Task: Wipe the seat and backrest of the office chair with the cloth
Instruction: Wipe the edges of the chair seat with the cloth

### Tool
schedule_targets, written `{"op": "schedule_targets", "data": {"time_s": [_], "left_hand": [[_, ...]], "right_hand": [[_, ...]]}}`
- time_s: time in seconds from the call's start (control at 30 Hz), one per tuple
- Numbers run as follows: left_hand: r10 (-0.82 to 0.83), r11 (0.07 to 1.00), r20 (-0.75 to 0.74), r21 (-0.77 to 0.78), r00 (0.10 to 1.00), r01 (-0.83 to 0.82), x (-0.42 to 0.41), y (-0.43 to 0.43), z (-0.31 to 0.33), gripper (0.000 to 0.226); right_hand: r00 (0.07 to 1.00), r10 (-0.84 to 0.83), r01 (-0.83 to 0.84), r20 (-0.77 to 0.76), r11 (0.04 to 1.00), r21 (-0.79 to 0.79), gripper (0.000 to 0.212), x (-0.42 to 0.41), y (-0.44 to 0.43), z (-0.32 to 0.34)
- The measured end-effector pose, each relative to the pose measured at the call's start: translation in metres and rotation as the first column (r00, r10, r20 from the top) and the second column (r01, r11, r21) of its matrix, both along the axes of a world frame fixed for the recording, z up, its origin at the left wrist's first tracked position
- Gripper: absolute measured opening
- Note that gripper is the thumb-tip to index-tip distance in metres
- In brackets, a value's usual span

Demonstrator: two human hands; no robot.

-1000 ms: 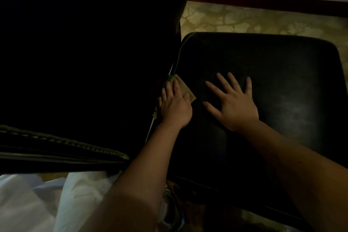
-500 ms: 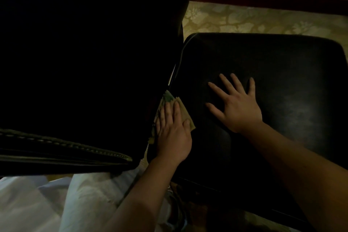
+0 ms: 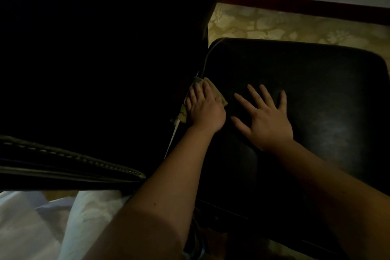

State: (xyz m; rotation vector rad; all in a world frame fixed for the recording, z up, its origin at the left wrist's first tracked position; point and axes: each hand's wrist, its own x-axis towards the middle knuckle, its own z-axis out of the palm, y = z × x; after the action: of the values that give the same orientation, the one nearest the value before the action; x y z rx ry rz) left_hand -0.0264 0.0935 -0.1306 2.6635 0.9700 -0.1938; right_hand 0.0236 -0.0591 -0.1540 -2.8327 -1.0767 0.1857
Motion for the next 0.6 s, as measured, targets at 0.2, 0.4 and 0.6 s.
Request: {"op": "schedule_targets", "data": {"time_s": [0.2, 0.4, 0.6], "left_hand": [[-0.033, 0.999, 0.044, -0.021, 0.998, 0.034, -0.025, -0.005, 0.001, 0.065], [-0.125, 0.992, 0.037, -0.006, 0.991, 0.126, -0.063, -0.007, -0.003, 0.064], [-0.103, 0.994, -0.012, 0.044, 0.995, 0.103, -0.054, -0.010, -0.005, 0.064]], "right_hand": [[1.000, 0.002, -0.002, -0.014, 1.000, -0.005, 0.077, -0.001, -0.002, 0.003], [0.997, 0.066, -0.065, -0.049, 0.998, 0.023, 0.085, 0.011, -0.005, 0.013], [0.999, -0.024, 0.024, -0.029, 1.000, 0.004, 0.076, 0.035, -0.006, 0.006]]}}
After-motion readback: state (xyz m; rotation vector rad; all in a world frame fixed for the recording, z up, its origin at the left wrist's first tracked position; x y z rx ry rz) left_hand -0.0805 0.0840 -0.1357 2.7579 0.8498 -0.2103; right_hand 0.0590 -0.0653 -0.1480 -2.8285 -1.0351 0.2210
